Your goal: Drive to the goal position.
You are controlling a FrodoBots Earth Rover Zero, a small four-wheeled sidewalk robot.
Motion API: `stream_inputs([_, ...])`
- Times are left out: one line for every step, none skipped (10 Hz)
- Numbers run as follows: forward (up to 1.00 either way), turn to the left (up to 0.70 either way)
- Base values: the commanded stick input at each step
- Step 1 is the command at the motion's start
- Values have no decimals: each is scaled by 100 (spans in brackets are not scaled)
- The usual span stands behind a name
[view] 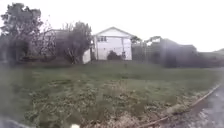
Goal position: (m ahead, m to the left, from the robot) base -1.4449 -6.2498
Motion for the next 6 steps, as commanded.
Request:
stream_inputs([0, -85])
stream_inputs([0, -85])
stream_inputs([0, -85])
stream_inputs([0, -85])
stream_inputs([0, -85])
stream_inputs([0, -85])
